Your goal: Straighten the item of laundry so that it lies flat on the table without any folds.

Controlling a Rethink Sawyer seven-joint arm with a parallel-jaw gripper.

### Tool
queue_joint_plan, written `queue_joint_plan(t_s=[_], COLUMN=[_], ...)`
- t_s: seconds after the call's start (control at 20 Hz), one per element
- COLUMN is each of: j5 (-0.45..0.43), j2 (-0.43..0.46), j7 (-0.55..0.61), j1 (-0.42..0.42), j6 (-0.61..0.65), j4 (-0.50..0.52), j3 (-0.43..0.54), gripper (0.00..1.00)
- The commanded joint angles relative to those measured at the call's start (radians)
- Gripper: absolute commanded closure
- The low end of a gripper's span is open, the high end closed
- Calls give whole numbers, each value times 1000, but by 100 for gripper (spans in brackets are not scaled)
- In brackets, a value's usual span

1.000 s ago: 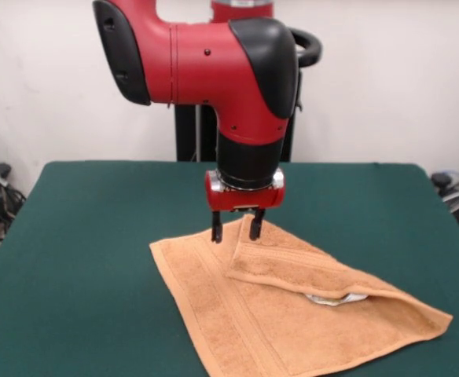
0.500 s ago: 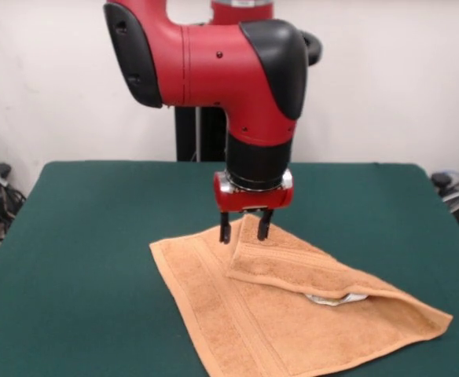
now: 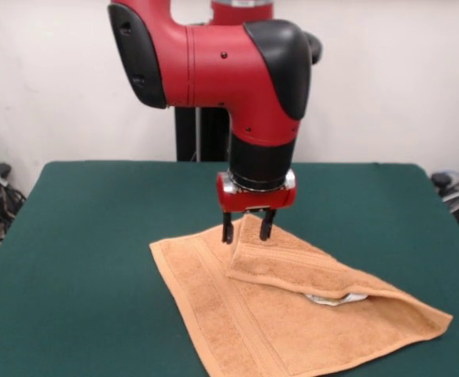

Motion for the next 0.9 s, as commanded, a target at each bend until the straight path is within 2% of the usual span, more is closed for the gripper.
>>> queue_joint_plan(t_s=[0.05,0.9], j5=[-17,-20], j2=[51,70], j7=[-82,-107], j1=[-15,-24], j6=[89,115], j4=[-36,-79], j3=[79,88], gripper=[0,0])
